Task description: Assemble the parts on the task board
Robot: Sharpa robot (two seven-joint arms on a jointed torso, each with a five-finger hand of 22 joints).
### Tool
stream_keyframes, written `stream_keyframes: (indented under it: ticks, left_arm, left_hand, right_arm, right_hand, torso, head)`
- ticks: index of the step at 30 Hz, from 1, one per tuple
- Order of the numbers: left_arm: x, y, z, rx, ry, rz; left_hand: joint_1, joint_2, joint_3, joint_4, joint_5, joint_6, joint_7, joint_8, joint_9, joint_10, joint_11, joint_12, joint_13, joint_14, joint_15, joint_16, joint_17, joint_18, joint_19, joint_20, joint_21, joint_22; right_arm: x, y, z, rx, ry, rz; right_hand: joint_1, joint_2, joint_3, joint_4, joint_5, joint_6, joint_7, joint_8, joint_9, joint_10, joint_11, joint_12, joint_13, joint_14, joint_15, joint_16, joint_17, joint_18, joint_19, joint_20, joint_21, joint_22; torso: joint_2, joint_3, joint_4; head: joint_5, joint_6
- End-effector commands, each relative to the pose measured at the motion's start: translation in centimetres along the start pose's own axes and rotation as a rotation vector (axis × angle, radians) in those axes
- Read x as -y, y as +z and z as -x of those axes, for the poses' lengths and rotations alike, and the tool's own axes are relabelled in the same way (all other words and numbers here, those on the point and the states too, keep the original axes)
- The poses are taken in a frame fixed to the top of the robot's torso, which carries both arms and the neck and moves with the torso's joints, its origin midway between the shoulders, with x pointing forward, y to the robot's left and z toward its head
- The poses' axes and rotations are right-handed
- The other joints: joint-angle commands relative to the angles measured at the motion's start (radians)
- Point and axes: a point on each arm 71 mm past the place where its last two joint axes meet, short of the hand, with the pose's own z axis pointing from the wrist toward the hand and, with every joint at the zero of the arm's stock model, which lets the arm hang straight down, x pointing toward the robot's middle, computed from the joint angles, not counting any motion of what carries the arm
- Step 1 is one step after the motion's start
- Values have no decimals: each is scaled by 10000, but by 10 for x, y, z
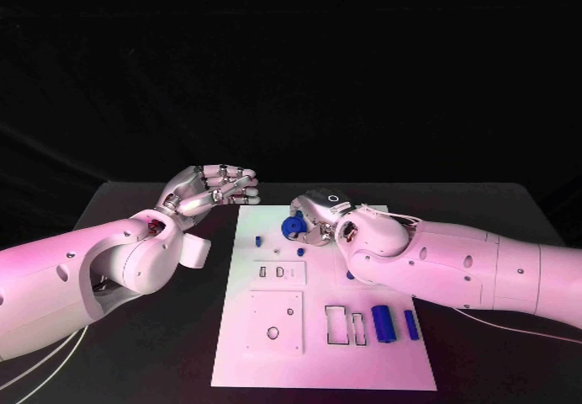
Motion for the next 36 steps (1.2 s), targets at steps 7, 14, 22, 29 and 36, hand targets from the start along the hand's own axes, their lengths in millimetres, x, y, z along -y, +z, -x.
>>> stream_keyframes:
  ticks: [7, 14, 22, 29, 36]
  left_arm:
    - [1, 0, -2, -163, -101, -52]
    - [1, 0, -1, -161, -100, -52]
    - [1, 0, -1, -148, -92, -53]
    - [1, 0, 0, -134, -85, -52]
    - [1, 0, 0, -121, -78, -52]
  left_hand:
    - [-47, -33, 59, 26, 29, -47, 130, -47, -16, 62, 35, -24, -3, 4, 40, -34, 9, 126, 9, 68, -34, -8]
    - [-64, -40, 64, 23, 29, -53, 137, -55, -19, 63, 40, -45, -3, 3, 43, -50, 17, 127, 8, 72, -45, -17]
    - [-64, -40, 64, 23, 29, -53, 137, -55, -19, 63, 40, -45, -3, 3, 43, -50, 17, 127, 8, 72, -45, -17]
    - [-68, -43, 69, 19, 29, -59, 141, -60, -22, 62, 43, -59, -3, 2, 45, -60, 22, 128, 9, 74, -51, -22]
    - [-68, -43, 69, 19, 29, -59, 141, -60, -22, 62, 43, -59, -3, 2, 45, -60, 22, 128, 9, 74, -51, -22]
  right_arm:
    - [3, -2, -4, -570, 106, -26]
    - [9, -3, -6, -882, 90, -235]
    - [14, -5, -7, -1087, 33, -413]
    - [17, -8, -7, -1086, 53, -457]
    - [25, -20, 2, -289, 270, -562]
  right_hand:
    - [-854, 581, -576, 48, 68, 312, -54, -88, 108, 475, -17, 32, 1888, 925, 22, 50, 1991, -111, 965, 16, -47, 2541]
    - [-1057, 738, -574, 50, 68, 387, -83, -105, 135, 494, -41, 54, 1912, 926, -2, 51, 1993, -112, 967, -5, -46, 2543]
    - [-1085, 747, -577, 49, 67, 393, -86, -108, 138, 502, -44, 64, 1922, 928, -5, 55, 2007, -117, 978, -8, -33, 2556]
    - [-1090, 744, -580, 45, 66, 397, -88, -109, 139, 507, -45, 71, 1929, 929, -6, 55, 2009, -118, 981, -9, -30, 2560]
    - [-1070, 738, -568, 26, 72, 449, -104, -96, 154, 555, -59, 131, 1988, 931, -15, 58, 2019, -133, 1018, -16, 12, 2602]
  torso:
    - [-2, 5, 2]
    - [2, 4, 1]
    - [0, 6, 1]
    - [-9, 1, -5]
    - [-18, 12, -3]
  head:
    - [-2, -8]
    - [-8, -23]
    - [-7, -21]
    - [-2, -33]
    - [-5, -12]
